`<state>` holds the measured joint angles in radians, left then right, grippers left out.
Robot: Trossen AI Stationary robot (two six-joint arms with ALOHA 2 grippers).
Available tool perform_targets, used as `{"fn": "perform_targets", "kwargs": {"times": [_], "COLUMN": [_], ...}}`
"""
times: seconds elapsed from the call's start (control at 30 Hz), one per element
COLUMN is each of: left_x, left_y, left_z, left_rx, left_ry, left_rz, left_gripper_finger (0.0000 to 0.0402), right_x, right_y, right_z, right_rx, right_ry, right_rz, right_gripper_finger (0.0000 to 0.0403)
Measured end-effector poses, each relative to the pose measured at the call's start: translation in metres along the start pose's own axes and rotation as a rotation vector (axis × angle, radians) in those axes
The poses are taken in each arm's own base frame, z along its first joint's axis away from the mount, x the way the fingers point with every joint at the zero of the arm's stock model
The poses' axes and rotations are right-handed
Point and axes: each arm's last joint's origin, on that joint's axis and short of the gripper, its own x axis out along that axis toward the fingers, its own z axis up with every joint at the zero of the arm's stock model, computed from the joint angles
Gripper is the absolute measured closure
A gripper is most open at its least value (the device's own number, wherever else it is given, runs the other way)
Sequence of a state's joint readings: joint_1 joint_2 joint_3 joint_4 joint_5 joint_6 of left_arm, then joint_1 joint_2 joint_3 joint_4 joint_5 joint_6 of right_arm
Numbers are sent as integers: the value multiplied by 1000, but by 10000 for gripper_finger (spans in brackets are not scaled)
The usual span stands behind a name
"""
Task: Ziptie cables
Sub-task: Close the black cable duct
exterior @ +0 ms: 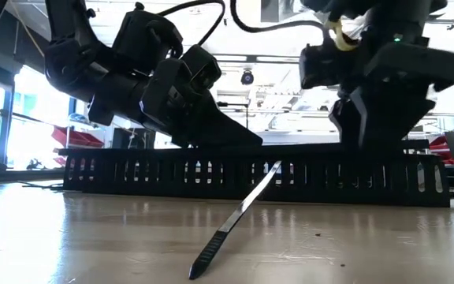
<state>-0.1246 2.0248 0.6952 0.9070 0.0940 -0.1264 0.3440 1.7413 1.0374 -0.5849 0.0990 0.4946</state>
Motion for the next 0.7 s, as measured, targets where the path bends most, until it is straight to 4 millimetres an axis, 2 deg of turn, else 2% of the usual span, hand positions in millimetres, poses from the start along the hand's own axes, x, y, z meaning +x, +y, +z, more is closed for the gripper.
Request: {"fn": "perform_targets", "kwargs": {"times": [0.17, 0.23, 0.4, 0.57, 0.7], "left_x": [-1, 0, 12, 38, 59], "left_y": [-1, -3, -6, -14, -14], "left_z": [3, 10, 28, 45, 47], "left_rx": [-32, -49, -40, 33, 39], "left_ry": [-30, -67, -89, -98, -96], "left_rz": [-39, -58, -133, -174, -162], "left_gripper_finger": [401, 401, 401, 401, 401], "right_x": [8, 9, 9, 10, 10], "right_y": [6, 7, 7, 6, 5], "right_z": [-2, -2, 0, 1, 1], "right_rx": [-13, -17, -21, -24, -12], "right_ry": [-5, -5, -17, -31, -33], "right_rz": [0, 6, 14, 0, -6], "right_gripper_finger": [185, 202, 202, 192, 195]}}
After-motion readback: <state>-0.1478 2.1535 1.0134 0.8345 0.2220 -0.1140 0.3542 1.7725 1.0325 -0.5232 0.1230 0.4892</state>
